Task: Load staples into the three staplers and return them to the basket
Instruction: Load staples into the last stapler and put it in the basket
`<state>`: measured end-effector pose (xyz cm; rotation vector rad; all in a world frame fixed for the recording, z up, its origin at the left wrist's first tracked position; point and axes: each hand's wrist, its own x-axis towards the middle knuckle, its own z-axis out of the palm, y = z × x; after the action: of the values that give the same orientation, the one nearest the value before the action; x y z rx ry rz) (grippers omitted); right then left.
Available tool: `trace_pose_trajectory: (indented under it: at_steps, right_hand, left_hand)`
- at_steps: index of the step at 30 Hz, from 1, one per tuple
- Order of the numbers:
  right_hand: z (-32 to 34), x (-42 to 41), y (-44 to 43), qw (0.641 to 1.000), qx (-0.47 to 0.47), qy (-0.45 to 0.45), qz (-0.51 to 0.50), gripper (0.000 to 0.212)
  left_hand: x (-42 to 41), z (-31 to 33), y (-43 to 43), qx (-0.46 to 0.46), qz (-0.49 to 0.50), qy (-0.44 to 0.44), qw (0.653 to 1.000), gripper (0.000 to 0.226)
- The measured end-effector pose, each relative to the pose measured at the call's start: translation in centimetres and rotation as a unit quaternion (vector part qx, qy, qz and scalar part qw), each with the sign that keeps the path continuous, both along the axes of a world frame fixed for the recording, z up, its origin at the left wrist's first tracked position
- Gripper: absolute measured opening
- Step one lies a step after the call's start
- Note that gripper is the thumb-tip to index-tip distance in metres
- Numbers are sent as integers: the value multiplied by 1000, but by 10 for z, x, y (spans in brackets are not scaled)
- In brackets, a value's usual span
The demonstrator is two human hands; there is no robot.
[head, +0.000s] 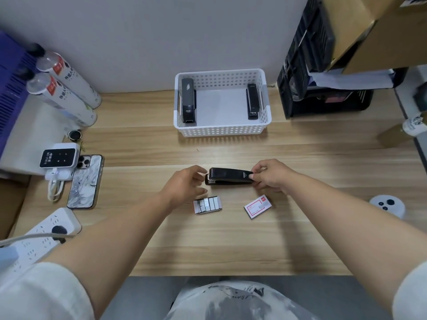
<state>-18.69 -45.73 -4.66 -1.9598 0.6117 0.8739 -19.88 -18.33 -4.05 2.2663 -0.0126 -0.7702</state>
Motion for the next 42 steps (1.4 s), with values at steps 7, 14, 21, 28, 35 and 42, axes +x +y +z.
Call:
trace_pose_trajectory:
  at_steps: [7,14,21,28,35,42]
  right_hand:
    - [1,-16,-9,997,24,-40,-58,19]
    - [-6,-33,-5,987,-11,-134,-88,13]
    - [-1,-57,6,965,-111,-237,15,25]
    - [-4,-65,17,961,-85,-262,-28,30]
    - [-5,-66,17,956,-94,-278,-17,31]
    - [-1,-50,22,941,-135,-275,142,59]
  left_hand:
    - [-5,-11,0,-42,74,14,996,42]
    - [-2,-11,-3,-14,42,31,999,39]
    - [-1,-10,-8,28,-25,17,999,27]
    - [0,-6,-7,1,-9,51,999,34]
    - [4,-1,-9,35,-21,6,999,29]
    - [9,-8,-13,62,-33,-71,995,24]
